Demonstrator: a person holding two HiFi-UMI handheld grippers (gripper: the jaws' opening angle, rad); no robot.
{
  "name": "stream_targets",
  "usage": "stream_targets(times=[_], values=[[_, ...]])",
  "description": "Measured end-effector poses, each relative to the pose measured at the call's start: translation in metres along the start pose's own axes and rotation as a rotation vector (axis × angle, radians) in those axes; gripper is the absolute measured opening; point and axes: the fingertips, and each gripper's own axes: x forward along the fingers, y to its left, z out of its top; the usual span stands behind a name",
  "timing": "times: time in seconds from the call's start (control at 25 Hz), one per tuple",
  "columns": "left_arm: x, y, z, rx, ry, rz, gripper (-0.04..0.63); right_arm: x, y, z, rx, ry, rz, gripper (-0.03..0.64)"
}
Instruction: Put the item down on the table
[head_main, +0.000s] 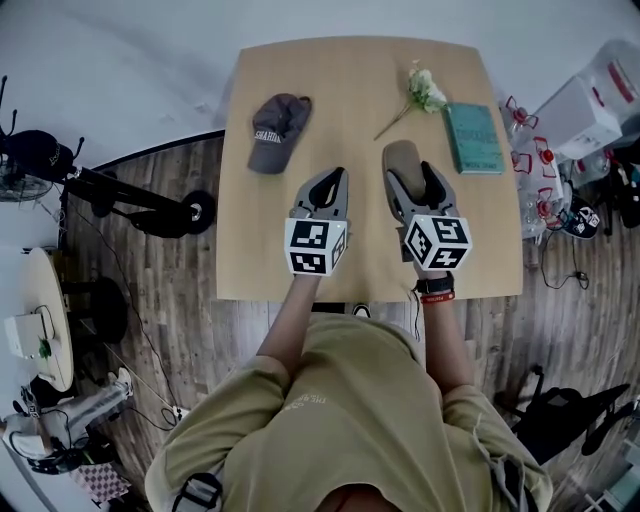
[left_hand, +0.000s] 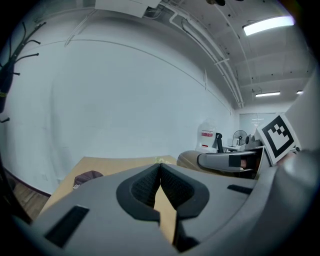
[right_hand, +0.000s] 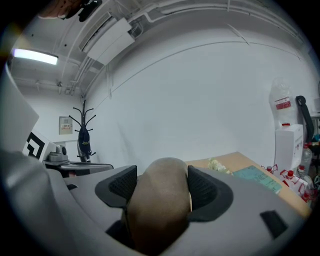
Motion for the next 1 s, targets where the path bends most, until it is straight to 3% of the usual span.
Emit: stream_targets(times=[1.0], values=[[0.104,0.036,-0.048,-0.044,0.140,-0.040,0.025,0.110,-0.070,-0.068,-0.010,0.157,-0.024,0.331]])
